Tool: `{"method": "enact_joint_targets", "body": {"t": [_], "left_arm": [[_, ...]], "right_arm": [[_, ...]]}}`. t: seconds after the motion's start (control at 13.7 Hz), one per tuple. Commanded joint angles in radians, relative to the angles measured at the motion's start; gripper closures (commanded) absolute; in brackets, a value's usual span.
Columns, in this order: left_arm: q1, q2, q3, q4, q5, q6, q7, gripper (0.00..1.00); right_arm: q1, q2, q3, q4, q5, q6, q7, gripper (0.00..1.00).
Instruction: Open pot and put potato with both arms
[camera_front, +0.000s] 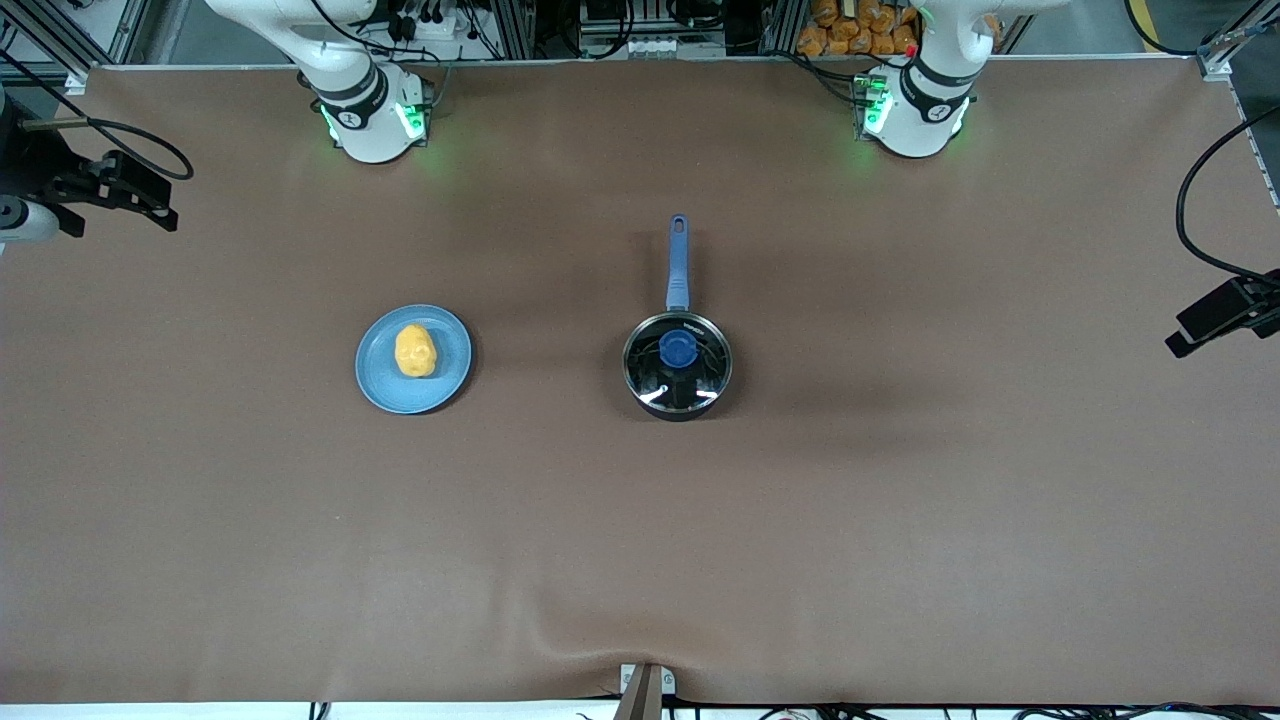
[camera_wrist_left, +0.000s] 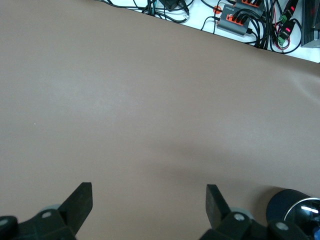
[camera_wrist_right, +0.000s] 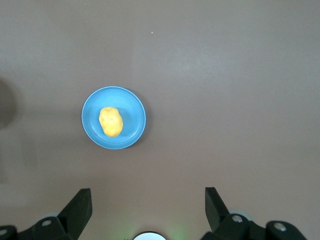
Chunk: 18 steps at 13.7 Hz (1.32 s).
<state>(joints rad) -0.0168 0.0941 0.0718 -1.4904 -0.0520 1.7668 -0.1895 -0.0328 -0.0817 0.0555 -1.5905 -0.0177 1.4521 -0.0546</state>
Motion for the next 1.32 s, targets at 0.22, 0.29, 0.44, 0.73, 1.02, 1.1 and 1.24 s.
{"method": "enact_joint_targets", "body": {"t": [0.22,0.29,0.44,0.73,1.02,1.1,1.24], "left_arm": [[0.003,0.006,-0.001,0.015,0.009,-0.018,-0.001,0.0],[0.003,0.006,-0.001,0.015,0.011,-0.018,-0.001,0.0],[0.003,0.006,-0.001,0.016,0.009,-0.018,-0.001,0.0],[0.001,0.004,0.0,0.022,0.001,-0.018,-0.059,0.0],[-0.005,0.003,-0.003,0.019,0.001,-0.018,-0.11,0.0],[0.0,0.001,-0.001,0.019,0.001,-0.018,-0.11,0.0],[0.0,-0.004,-0.001,0.019,0.001,-0.018,-0.114,0.0]], "right_arm": [[-0.01,0.0,0.004,0.009,0.008,-0.013,-0.014,0.0],[-0.01,0.0,0.004,0.01,0.008,-0.013,-0.014,0.0],[-0.01,0.0,0.004,0.009,0.008,-0.013,-0.014,0.0],[-0.01,0.0,0.004,0.01,0.008,-0.013,-0.014,0.0],[-0.012,0.0,0.004,0.009,0.008,-0.013,-0.014,0.0],[-0.012,0.0,0.004,0.009,0.008,-0.013,-0.014,0.0],[-0.012,0.0,0.004,0.009,0.008,-0.013,-0.014,0.0]]}}
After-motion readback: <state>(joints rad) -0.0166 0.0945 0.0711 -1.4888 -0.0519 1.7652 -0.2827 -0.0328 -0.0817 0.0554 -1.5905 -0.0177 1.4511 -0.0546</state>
